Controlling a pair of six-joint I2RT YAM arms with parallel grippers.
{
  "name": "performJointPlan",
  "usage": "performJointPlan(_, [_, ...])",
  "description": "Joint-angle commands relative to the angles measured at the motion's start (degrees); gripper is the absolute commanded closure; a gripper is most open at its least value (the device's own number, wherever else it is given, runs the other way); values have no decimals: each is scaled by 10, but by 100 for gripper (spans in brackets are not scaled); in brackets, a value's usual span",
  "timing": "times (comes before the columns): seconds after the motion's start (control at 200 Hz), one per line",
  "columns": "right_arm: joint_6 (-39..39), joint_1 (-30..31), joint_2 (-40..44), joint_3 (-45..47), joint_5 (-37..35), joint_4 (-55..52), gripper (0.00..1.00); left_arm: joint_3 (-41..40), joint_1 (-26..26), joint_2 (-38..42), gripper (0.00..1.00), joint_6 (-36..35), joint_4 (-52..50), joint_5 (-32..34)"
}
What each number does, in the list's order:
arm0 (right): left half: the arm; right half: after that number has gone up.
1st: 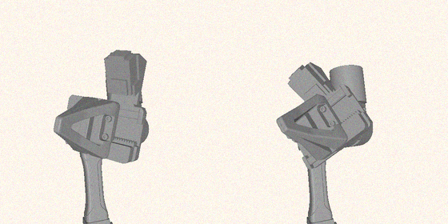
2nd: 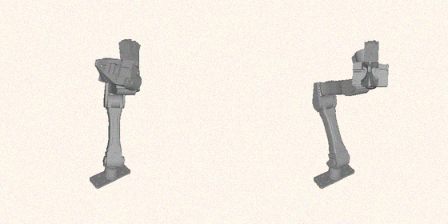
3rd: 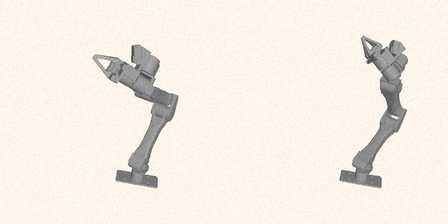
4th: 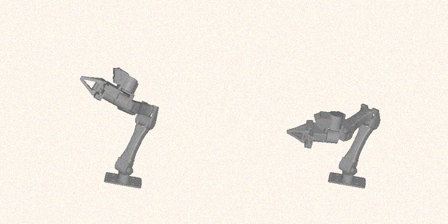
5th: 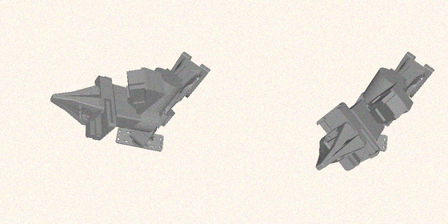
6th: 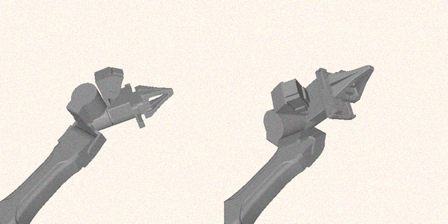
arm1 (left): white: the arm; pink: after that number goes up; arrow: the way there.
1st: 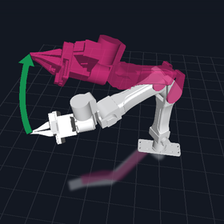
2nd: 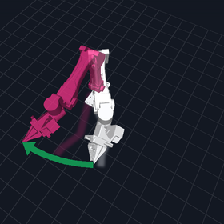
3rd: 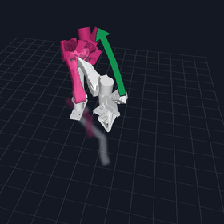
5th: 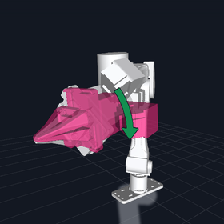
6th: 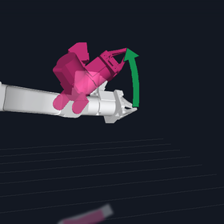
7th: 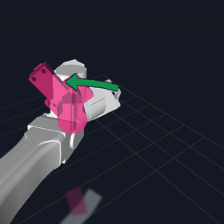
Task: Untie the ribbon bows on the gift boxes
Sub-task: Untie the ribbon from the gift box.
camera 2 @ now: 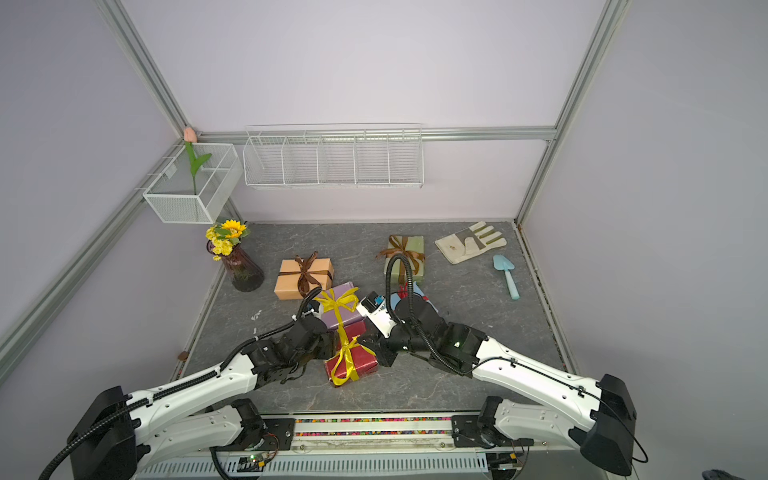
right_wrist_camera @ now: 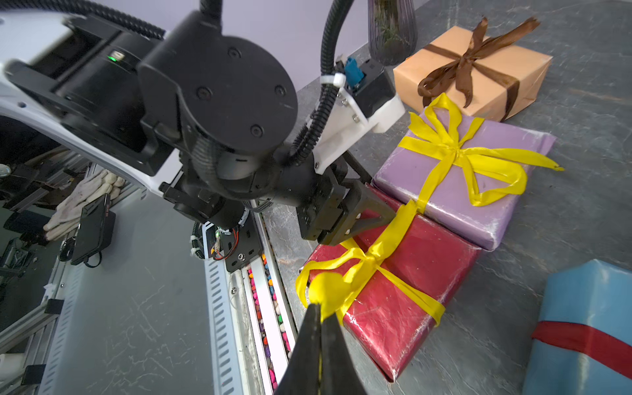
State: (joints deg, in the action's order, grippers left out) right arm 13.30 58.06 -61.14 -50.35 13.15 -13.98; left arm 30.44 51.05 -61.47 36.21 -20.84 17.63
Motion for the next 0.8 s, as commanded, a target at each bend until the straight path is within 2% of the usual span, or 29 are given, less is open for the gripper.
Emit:
performJointPlan(0.0, [-28,-16,23,-30,1,-42,93,-16,2,-23,36,6,-74,6])
performJointPlan(0.275, [-50,-75,43,-49,19,-50,93,-19,2,-14,36,8,-79,6])
performJointPlan(0.4, [-57,-113,21,-69,19,-41,93,-17,1,-13,36,5,-80,6])
performJointPlan(0.53, [-62,-146,-45,-109,22,-44,93,0,2,-4,35,-5,-93,1])
performJointPlan(0.795, [-51,-186,-241,-248,17,-98,93,61,2,51,33,-44,-147,-11])
